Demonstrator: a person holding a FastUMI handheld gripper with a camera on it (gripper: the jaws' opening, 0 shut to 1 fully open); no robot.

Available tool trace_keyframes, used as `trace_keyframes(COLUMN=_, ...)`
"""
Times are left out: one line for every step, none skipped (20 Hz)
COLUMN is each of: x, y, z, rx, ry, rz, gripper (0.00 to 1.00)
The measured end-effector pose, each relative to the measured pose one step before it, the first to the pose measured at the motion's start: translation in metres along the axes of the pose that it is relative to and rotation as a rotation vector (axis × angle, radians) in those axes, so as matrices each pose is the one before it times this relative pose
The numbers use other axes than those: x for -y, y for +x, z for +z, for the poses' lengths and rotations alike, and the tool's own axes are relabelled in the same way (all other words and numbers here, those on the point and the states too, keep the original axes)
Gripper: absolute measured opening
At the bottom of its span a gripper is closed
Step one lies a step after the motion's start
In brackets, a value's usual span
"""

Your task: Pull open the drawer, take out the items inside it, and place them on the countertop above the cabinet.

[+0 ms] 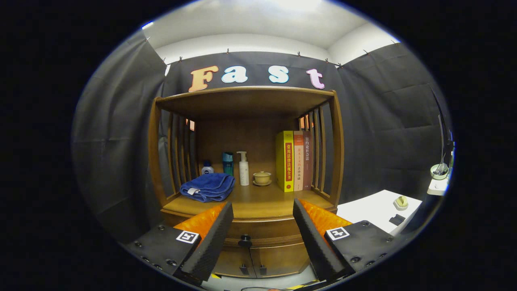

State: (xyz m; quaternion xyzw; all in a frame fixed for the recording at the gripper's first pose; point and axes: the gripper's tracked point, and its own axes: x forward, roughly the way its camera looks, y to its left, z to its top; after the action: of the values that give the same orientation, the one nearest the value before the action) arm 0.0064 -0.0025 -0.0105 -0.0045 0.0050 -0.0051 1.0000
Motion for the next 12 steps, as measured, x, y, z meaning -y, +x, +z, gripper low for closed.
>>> trace_keyframes(x=-0.00088, y=0.00321, z=-0.00409, rx=-0.00276, ry=0.00553, rz=0.00130, gripper=0.99)
trace_keyframes(x=-0.00142, y=0.00212, z=-0.00505, rx=-0.00522, ry=0.00518, rz=0.00481, gripper=0.99)
trace_keyframes(x=0.00003, y=0.00252, z=-0.00554, rx=-0.00345, ry=0.00366, rz=0.00312, gripper=0.99)
trace_keyframes(x=0.00039, y=0.00393, z=-0.00615, rx=-0.00144, ry=-0.00014, rz=0.00110, gripper=0.99)
trace_keyframes(x=-0.00064, y=0.00598, z=-0.00760, rx=0.00069, ry=-0.00013, rz=0.00119, gripper=0.99)
trace_keyframes(x=-0.00089, y=0.00409, z=-0.00784, rx=-0.00364, ry=-0.00093, rz=-0.00025, gripper=0.99)
trace_keyframes(x=-0.00110, y=0.00495, z=-0.00811, rx=-0.00002, ry=0.00040, rz=0.00042, gripper=0.99)
trace_keyframes(x=-0.00069, y=0.00529, z=-0.00888, rx=0.00726, ry=-0.00102, rz=-0.00024, gripper=0.99)
trace_keyframes(x=0.00082, y=0.00682, z=-0.01030, rx=0.00764, ry=-0.00409, rz=-0.00820, gripper=0.99)
trace_keyframes(x=-0.00062, y=0.00710, z=-0.01159, rx=0.00552, ry=-0.00040, rz=-0.00248, gripper=0.99)
trace_keyframes(x=-0.00333, y=0.00621, z=-0.01290, rx=-0.00173, ry=0.00219, rz=0.00748, gripper=0.99)
trace_keyframes(x=-0.00509, y=0.00680, z=-0.01418, rx=-0.01008, ry=0.00567, rz=0.01488, gripper=0.99)
